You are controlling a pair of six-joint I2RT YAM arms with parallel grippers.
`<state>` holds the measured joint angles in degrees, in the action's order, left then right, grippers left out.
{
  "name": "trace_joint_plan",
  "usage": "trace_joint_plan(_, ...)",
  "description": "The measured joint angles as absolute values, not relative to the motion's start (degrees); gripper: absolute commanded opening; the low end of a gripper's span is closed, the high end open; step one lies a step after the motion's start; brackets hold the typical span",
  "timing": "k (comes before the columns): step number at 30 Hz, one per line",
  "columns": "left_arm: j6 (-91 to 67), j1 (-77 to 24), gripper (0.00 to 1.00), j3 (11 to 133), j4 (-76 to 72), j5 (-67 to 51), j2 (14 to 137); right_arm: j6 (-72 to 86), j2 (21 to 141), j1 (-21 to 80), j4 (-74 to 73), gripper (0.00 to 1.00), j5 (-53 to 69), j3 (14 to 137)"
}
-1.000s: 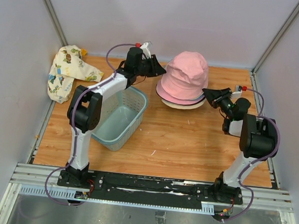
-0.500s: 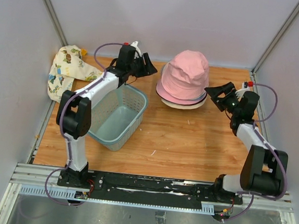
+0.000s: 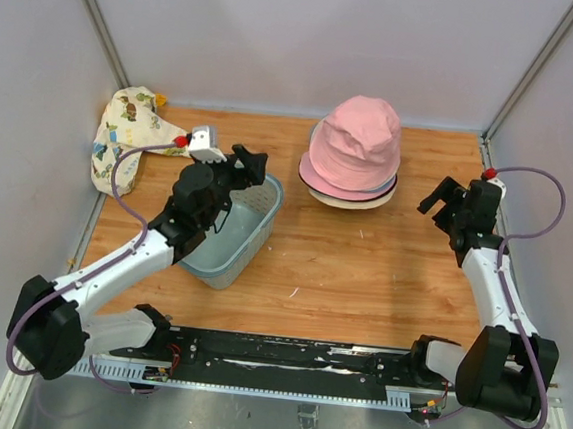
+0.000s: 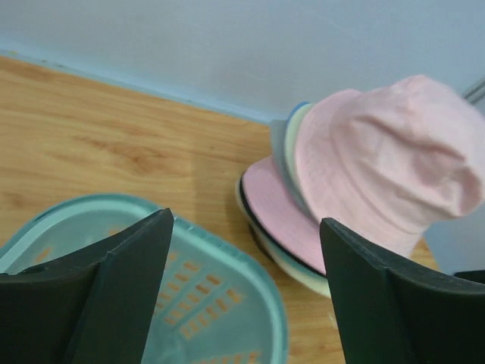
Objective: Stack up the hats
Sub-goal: Stack the hat on the hat, then reset both arms
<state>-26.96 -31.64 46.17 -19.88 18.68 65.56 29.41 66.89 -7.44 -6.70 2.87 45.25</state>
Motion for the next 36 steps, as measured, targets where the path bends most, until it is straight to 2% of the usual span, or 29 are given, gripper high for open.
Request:
trace_joint_plan(3, -25.8, -32.9, 0.97, 39.2, -22.6, 23.6, 62.3, 27.9, 65.7, -7.4, -8.9, 0.99, -1.5, 44.1)
trace_joint_plan(5, -25.4, -33.2, 1.00, 35.3, -23.4, 26.3, 60.5, 27.2, 64.6, -7.4, -9.6, 0.99, -3.4, 43.4)
trace_joint_plan(12, -24.4, -33.4, 1.00, 33.1, -24.3, 30.0, 59.0, 26.5, 64.0, -7.4, -10.6, 0.99, -6.0, 43.2)
trace_joint_plan(36, -24.2, -34.1, 1.00, 28.8, -25.7, 31.9, 54.2, 25.6, 64.8, -7.4, -11.0, 0.98, -6.6, 43.2)
